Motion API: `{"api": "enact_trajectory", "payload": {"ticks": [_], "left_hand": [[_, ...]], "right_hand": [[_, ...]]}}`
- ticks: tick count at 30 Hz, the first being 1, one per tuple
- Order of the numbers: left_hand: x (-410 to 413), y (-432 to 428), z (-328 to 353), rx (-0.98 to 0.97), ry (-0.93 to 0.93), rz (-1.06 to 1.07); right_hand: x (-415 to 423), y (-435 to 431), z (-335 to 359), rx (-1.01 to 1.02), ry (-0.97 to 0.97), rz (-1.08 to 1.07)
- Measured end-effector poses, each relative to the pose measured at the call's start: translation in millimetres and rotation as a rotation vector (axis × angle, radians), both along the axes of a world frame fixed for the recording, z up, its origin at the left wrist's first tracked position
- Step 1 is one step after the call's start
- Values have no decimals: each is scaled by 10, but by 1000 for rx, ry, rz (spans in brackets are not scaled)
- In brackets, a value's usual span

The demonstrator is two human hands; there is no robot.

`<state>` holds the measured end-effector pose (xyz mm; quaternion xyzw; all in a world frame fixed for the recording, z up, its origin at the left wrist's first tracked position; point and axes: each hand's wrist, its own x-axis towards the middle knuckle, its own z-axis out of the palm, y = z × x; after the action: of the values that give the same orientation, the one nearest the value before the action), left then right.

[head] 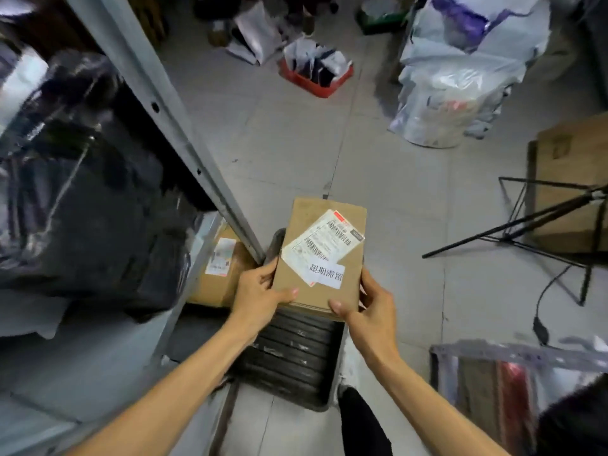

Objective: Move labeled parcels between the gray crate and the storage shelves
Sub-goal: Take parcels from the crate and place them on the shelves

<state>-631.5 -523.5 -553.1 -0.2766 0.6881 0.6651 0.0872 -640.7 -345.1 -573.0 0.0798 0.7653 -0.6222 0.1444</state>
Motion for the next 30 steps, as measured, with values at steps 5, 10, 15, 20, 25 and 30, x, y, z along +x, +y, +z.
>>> {"api": "enact_trajectory", "payload": {"ticks": [5,10,15,20,25,30], "left_hand": [[-618,95,-931,2,-167,15],[-922,191,-2012,-10,-274,-9],[-1022,181,-3131,-24,-319,-99],[-980,90,-3988,1,-395,-170],[-1015,108,-4503,24,-415,-167],[-1224,149,-4991,8,-399,-210]], "right_hand": [[-553,24,-922,-13,-147,-32],[-865,85,-1998,70,-254,-44],[-896,81,-3050,113,-321,-83],[-841,20,-3852,160,-395,-82],[-857,-18,-4321,208,-422,-89],[-1061,-23,-4690,250,-461,-66]]}}
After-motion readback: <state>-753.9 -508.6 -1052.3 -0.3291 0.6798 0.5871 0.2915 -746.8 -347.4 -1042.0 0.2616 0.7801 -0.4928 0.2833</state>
